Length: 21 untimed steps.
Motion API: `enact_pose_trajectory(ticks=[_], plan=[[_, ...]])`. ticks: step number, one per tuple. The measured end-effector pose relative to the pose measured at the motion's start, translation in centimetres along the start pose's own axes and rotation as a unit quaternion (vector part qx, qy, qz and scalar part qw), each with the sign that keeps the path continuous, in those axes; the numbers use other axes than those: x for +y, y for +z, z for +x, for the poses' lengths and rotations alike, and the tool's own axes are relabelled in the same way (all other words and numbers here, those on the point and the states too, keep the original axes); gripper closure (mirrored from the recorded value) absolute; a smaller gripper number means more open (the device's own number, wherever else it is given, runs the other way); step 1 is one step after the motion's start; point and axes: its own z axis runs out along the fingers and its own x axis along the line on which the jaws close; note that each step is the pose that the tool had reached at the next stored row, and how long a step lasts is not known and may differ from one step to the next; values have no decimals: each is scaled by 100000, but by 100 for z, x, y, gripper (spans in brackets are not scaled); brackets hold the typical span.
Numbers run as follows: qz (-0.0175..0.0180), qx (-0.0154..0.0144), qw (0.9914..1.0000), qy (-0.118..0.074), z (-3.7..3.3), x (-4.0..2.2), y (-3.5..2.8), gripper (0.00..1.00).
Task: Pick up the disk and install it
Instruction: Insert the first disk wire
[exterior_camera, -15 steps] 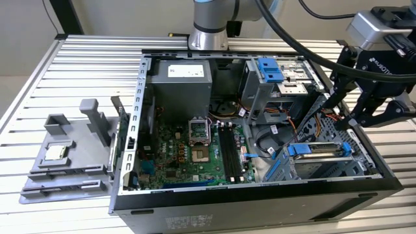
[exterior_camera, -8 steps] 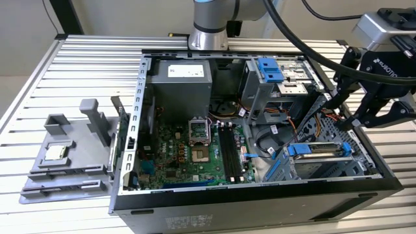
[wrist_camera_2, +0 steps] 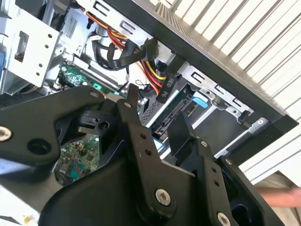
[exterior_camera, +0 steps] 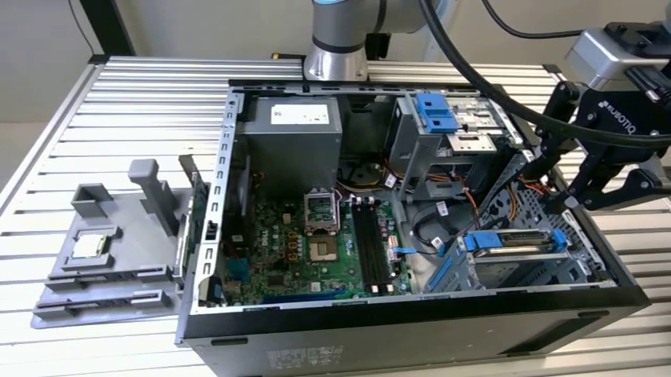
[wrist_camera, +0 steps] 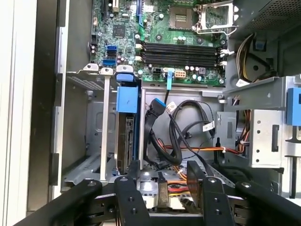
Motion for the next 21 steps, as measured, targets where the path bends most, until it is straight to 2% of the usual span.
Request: enact_pose_trajectory(ticks=[11,21], plan=[[-102,64,99997,-700,4,-65,35,0],[-284,66,99997,-690,4,-70,41,0]])
